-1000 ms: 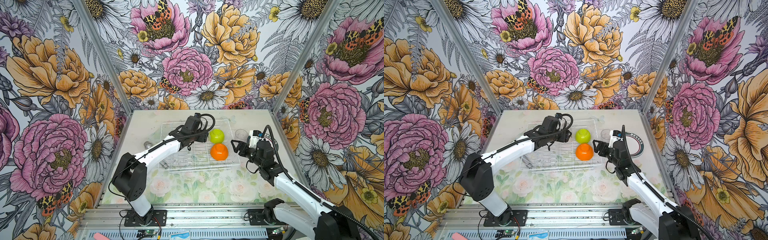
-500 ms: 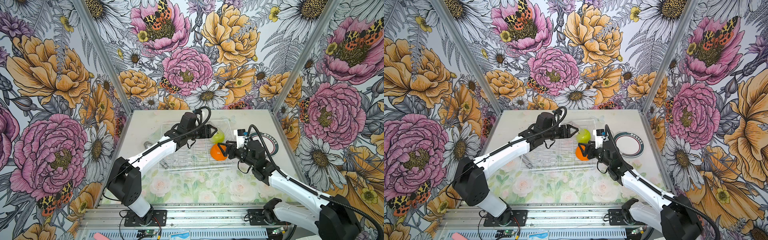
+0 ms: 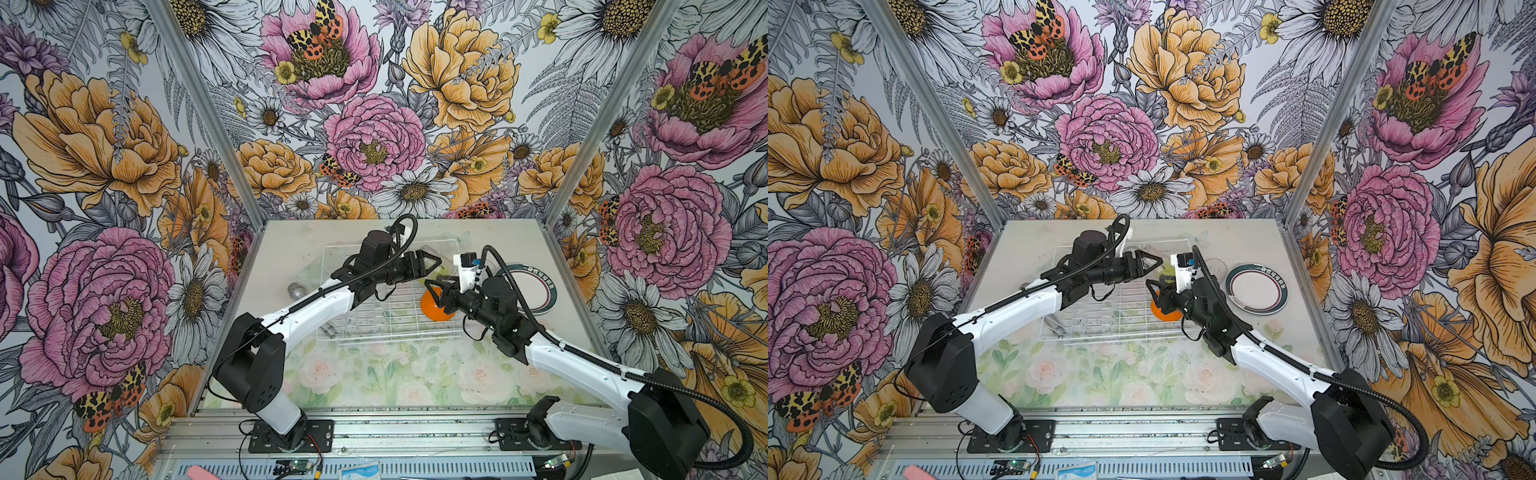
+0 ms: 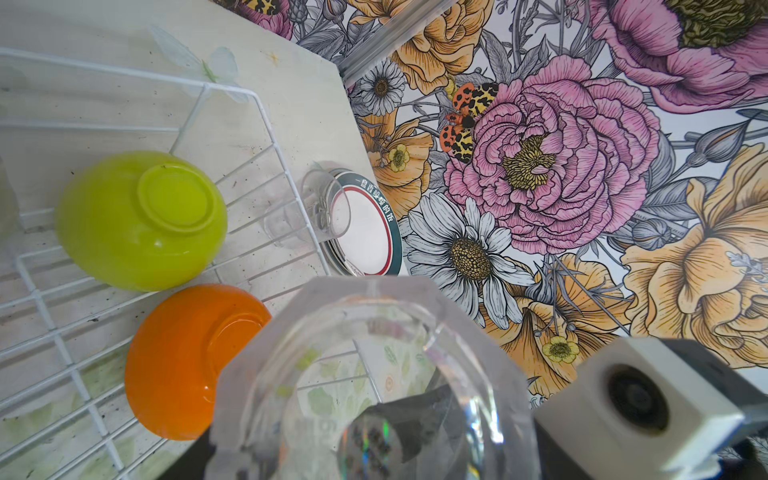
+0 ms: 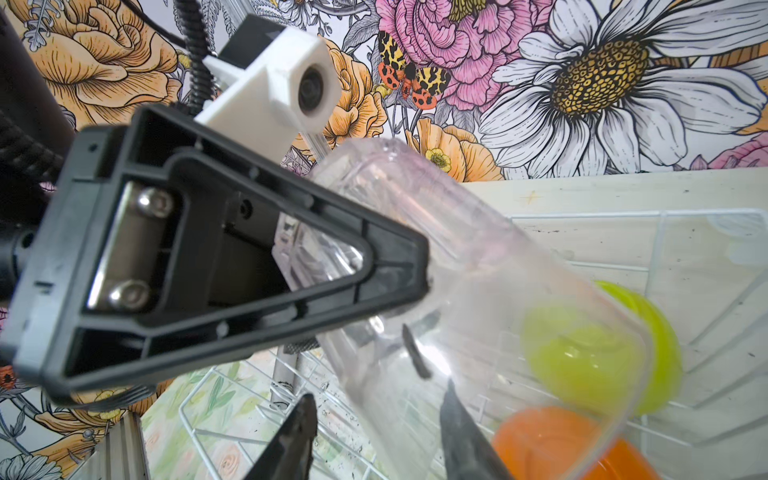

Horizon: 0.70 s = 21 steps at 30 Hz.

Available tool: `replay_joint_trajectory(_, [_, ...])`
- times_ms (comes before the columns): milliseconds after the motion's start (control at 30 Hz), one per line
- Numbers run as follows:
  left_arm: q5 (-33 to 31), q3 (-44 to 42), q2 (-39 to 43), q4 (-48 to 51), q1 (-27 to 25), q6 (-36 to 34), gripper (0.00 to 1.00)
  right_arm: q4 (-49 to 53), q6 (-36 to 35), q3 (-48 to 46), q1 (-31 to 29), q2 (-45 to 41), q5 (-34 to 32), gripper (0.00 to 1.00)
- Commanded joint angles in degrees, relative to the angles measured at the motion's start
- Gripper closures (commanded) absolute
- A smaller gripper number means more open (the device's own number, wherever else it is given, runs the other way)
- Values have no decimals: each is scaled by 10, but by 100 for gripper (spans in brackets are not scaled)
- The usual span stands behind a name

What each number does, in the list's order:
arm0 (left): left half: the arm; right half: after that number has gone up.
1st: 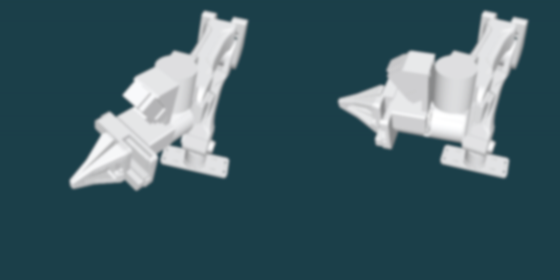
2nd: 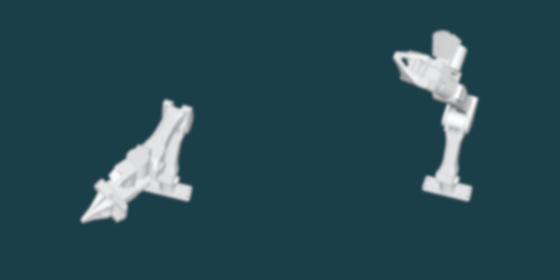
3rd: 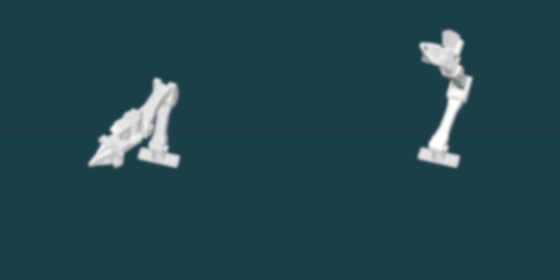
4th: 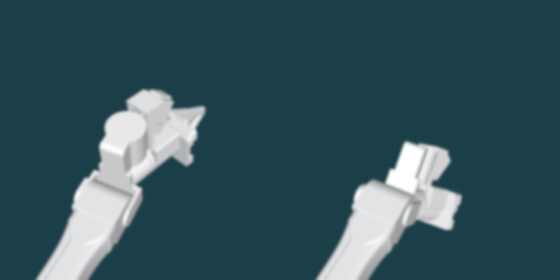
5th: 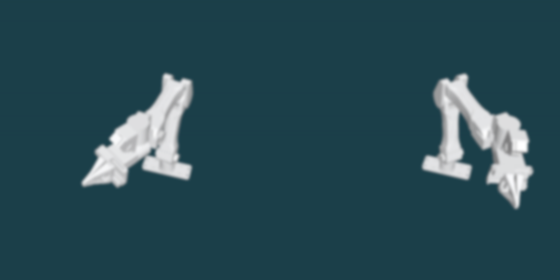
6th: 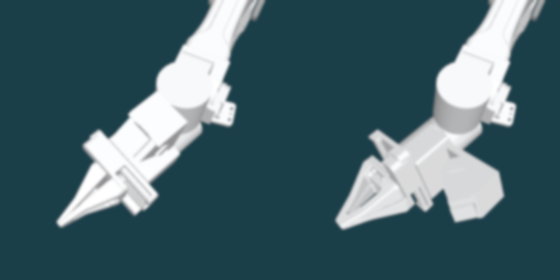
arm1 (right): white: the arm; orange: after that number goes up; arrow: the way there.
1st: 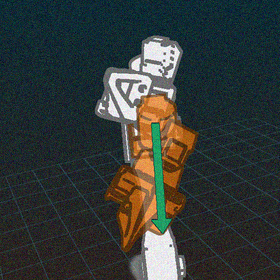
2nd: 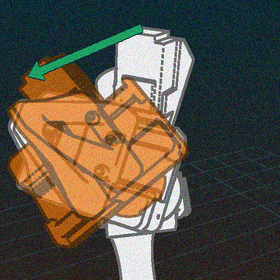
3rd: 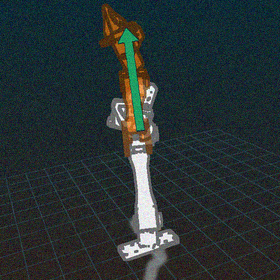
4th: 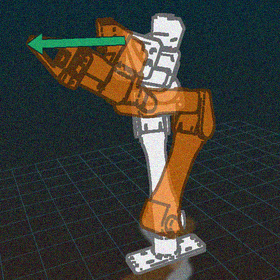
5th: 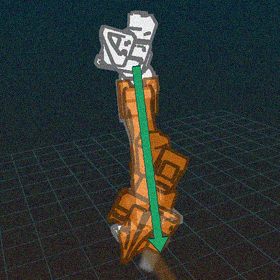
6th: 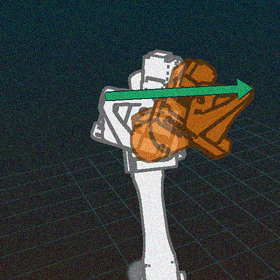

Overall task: Unload the mixed dishes from the dish rack
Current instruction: 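Close the right gripper on the clear glass while the left gripper releases it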

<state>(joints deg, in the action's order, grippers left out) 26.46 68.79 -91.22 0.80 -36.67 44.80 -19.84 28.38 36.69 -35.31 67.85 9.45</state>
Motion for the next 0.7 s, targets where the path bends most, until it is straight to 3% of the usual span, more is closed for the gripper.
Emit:
replay_joint_trajectory(0, [32,-11,25,-45,-4,23,44,-60,-19,24,-9,-1,2,54])
replay_joint_trajectory(533, [39,-51,26,-116,-11,78,43,-128,-18,13,-12,-7,-28,72])
replay_joint_trajectory(667, [38,-57,21,-124,-14,84,43,-132,-11,7,-13,-10,-59,94])
